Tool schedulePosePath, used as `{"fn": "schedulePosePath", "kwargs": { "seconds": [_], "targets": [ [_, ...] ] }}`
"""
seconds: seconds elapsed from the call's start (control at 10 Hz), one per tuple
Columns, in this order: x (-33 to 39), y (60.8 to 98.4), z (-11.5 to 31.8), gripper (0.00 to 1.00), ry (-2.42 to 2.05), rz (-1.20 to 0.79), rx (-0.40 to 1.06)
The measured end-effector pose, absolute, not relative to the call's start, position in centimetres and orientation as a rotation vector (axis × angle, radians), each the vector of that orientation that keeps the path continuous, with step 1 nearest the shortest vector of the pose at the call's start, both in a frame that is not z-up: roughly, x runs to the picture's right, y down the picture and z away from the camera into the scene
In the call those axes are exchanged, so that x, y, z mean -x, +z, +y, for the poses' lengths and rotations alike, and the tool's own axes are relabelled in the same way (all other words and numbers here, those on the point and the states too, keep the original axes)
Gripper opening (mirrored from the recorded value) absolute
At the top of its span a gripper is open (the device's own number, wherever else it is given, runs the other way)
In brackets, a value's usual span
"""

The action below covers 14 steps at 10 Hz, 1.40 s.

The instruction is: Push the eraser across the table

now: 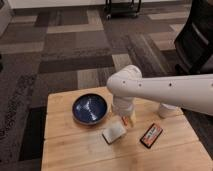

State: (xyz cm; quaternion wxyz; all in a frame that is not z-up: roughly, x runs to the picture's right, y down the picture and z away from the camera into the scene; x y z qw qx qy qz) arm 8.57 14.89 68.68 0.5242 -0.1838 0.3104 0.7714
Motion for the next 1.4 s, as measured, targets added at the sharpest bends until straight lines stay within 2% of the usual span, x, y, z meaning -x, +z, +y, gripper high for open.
{"fn": "schedulePosePath", "kwargs": {
  "seconds": [0.4,0.7,1.1,1.4],
  "targets": [
    [-13.8,74.9,14.6,0.65,2.033,0.702,0.427],
    [-13.4,77.2,12.9,0.65,2.043,0.628,0.449],
    [-11.5,78.3,12.4,0.65,2.046,0.546,0.475],
    [-14.1,77.6,15.3,0.65,2.103,0.545,0.461]
  ]
}}
